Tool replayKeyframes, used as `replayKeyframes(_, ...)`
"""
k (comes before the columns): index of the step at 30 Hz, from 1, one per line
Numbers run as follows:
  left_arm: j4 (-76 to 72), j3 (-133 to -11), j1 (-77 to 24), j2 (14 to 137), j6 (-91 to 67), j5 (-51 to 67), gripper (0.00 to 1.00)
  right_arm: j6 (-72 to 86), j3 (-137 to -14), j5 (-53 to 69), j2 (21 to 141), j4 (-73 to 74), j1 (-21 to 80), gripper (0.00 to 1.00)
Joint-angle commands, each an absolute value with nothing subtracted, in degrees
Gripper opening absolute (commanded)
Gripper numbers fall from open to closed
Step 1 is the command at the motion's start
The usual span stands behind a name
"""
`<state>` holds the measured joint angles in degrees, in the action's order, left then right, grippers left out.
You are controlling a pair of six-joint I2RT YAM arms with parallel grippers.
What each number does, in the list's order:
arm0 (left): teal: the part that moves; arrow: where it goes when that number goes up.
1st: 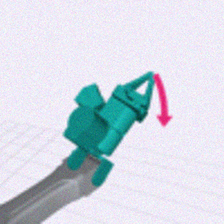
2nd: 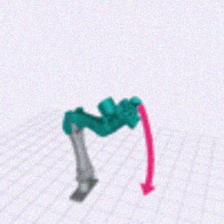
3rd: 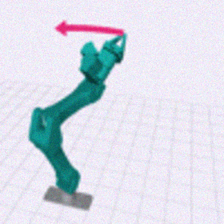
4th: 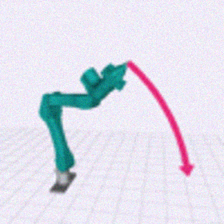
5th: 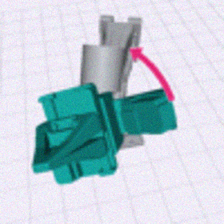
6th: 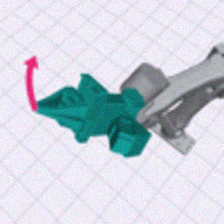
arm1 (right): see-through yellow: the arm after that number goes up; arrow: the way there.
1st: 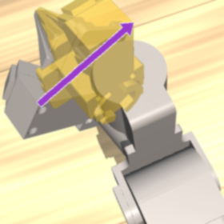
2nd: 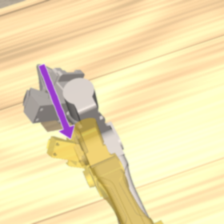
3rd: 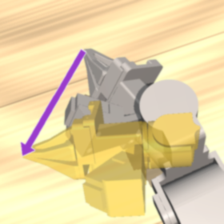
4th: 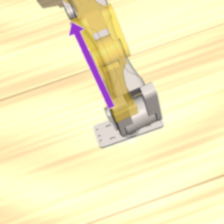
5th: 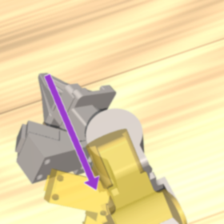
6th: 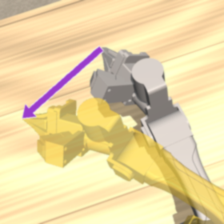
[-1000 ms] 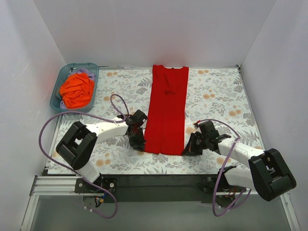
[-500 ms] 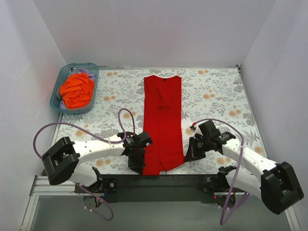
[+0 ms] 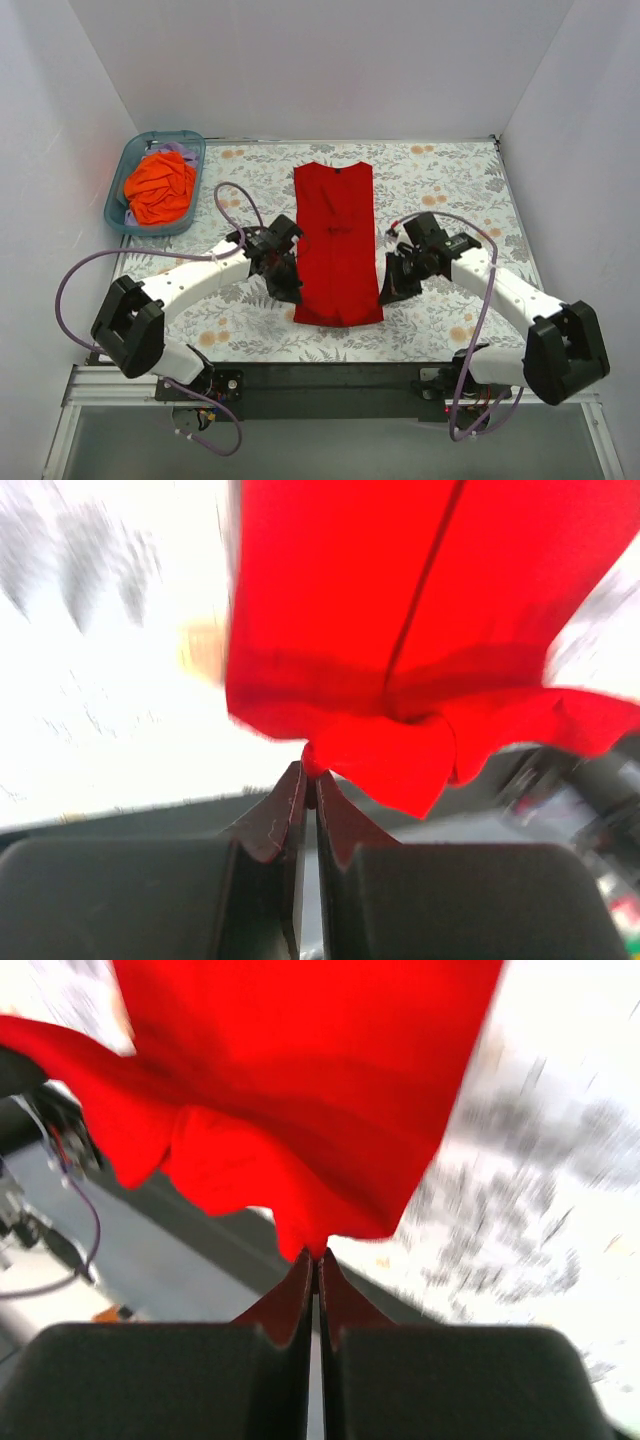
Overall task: Fold and stack the t-shirts
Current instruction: Fold the tshirt
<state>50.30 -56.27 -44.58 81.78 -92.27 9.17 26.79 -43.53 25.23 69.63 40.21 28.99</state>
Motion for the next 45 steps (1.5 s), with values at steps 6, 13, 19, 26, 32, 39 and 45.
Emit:
replayKeyframes(6, 45.8, -68.81, -33.93, 88.76, -82.89, 0.88, 0.0, 15.04, -64.41, 20.56, 82.87, 38.94, 21.46, 0.01)
replayKeyframes(13, 43.25, -77.08, -31.91, 95.71, -77.79, -6.76, 0.0, 11.16, -71.19, 21.36, 88.85, 37.88, 17.41, 0.01)
replayKeyframes(19, 37.98, -78.31, -30.68, 97.64, -76.64, -9.23, 0.0, 10.46, -73.12, 23.38, 93.07, 34.46, 15.21, 0.01)
replayKeyframes(26, 33.58, -79.1, -29.09, 102.74, -75.59, -9.67, 0.0, 9.32, -76.11, 25.31, 100.27, 31.47, 13.89, 0.01)
replayKeyframes(32, 30.59, -79.63, -28.39, 107.22, -74.97, -9.23, 0.0, 9.05, -77.17, 25.84, 104.67, 29.01, 13.18, 0.01)
replayKeyframes(39, 27.6, -79.28, -28.21, 110.38, -74.97, -9.23, 0.02, 9.67, -77.17, 26.1, 108.19, 25.49, 13.01, 0.02)
replayKeyframes(45, 27.33, -79.45, -28.21, 110.57, -74.18, -8.35, 0.32, 11.16, -76.47, 25.4, 107.15, 23.29, 13.01, 0.34)
